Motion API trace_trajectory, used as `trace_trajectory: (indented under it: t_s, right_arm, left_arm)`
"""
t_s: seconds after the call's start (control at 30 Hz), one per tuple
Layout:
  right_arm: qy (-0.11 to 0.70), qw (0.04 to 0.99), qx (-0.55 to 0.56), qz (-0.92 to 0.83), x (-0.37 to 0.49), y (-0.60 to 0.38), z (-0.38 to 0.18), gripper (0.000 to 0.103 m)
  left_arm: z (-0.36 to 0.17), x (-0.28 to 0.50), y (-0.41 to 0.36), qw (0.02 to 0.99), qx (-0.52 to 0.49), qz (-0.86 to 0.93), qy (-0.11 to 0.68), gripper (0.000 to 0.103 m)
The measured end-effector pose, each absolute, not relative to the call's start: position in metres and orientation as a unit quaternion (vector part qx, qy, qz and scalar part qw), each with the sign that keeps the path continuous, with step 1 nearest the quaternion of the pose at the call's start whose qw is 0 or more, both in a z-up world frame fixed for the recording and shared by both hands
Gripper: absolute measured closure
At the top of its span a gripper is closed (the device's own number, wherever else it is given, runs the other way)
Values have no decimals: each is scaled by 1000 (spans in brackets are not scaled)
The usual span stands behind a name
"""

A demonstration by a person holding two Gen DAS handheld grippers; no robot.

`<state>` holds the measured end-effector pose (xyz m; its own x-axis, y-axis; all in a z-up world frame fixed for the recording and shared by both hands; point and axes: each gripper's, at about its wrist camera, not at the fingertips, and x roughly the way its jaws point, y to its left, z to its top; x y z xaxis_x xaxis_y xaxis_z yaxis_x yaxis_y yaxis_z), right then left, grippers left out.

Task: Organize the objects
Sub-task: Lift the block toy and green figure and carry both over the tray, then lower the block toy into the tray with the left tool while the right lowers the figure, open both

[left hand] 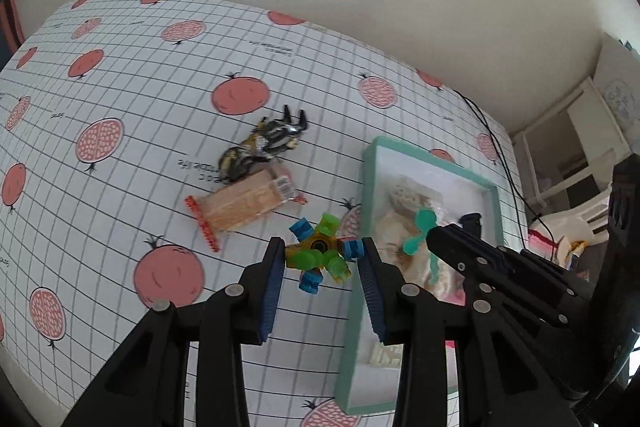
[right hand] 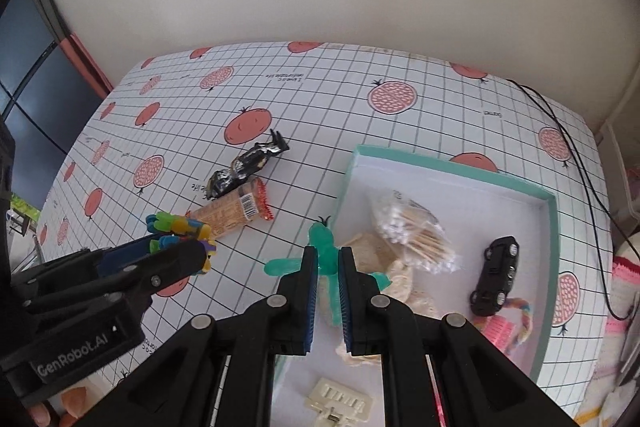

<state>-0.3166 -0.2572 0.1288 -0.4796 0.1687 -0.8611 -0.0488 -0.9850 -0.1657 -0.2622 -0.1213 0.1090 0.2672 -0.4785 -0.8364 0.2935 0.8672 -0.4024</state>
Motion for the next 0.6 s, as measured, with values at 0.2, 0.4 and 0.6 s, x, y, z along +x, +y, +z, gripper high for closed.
trace_trajectory:
  t_s: [0.2,0.4,0.6]
  right_arm:
    - [-41,94,-494,863,-298,-218,147,92]
    - [-27,125,-482,867,-282,-185,165,92]
    - [-10,166,-480,861,-266,-149,176,92]
  left_arm:
    - [117,-287,-169,781,-82,-279,553,64]
    - [114,-308,-210,766,-69,-304,562,64]
    - [107,-327,-243,754,-47,-324,570,64]
